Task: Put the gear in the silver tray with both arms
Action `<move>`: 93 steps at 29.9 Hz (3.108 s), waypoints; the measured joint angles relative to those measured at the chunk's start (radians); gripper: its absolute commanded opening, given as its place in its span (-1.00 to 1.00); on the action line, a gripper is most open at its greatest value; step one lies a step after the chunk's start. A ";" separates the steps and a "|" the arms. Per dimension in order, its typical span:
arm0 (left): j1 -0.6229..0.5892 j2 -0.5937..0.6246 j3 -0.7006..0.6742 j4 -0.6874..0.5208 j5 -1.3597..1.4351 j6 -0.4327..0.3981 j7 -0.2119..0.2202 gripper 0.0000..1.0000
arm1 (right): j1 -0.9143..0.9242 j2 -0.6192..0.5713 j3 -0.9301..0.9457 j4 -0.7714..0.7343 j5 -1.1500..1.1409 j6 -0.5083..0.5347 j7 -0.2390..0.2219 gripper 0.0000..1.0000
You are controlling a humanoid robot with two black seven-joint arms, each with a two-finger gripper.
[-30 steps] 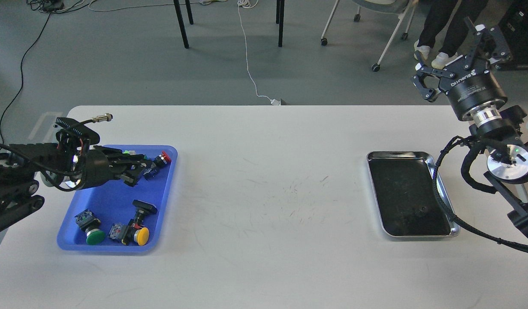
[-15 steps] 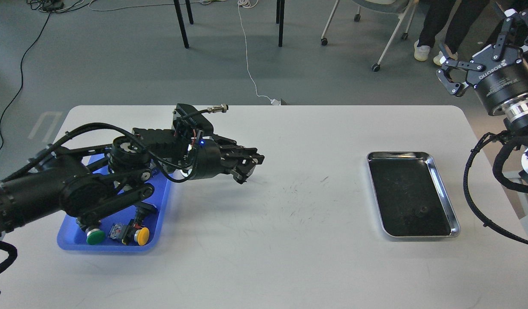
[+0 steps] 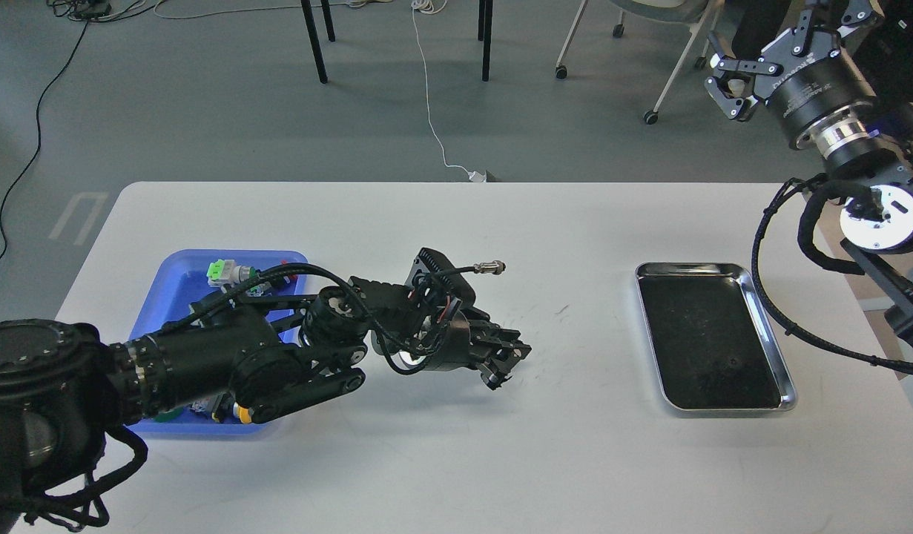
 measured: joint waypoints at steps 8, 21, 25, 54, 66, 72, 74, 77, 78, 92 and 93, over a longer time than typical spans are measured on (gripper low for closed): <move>0.009 -0.023 0.041 0.015 0.001 0.000 0.002 -0.55 | 0.003 0.029 -0.009 -0.017 0.000 -0.001 0.000 0.98; 0.012 -0.063 0.041 0.028 -0.009 0.000 0.004 0.14 | 0.003 0.029 -0.010 -0.017 0.000 -0.002 0.000 0.98; 0.004 -0.051 0.033 0.000 -0.013 -0.002 0.003 0.27 | 0.004 0.028 -0.010 -0.016 0.000 -0.003 0.000 0.98; 0.074 0.462 -0.633 0.008 -1.605 -0.063 -0.050 0.95 | 0.489 -0.066 -0.641 0.003 -0.274 0.085 0.009 0.97; 0.218 0.504 -0.774 0.030 -1.715 -0.063 -0.049 0.95 | 0.719 0.193 -1.095 0.011 -0.624 0.078 0.013 0.95; 0.253 0.526 -0.775 0.033 -1.780 -0.068 -0.045 0.95 | 0.743 0.342 -1.287 0.029 -0.813 0.032 0.017 0.94; 0.268 0.535 -0.775 0.033 -1.804 -0.076 -0.045 0.95 | 0.748 0.380 -1.352 0.040 -0.863 0.021 0.018 0.93; 0.287 0.545 -0.775 0.033 -1.836 -0.089 -0.045 0.95 | 0.750 0.410 -1.430 0.053 -0.937 0.000 0.018 0.82; 0.291 0.547 -0.775 0.033 -1.843 -0.091 -0.045 0.95 | 0.750 0.415 -1.451 0.056 -0.960 -0.013 0.018 0.76; 0.300 0.558 -0.775 0.033 -1.857 -0.091 -0.052 0.95 | 0.727 0.420 -1.611 0.134 -1.021 -0.076 0.018 0.33; 0.300 0.561 -0.775 0.033 -1.857 -0.091 -0.052 0.95 | 0.727 0.419 -1.612 0.134 -1.027 -0.076 0.019 0.32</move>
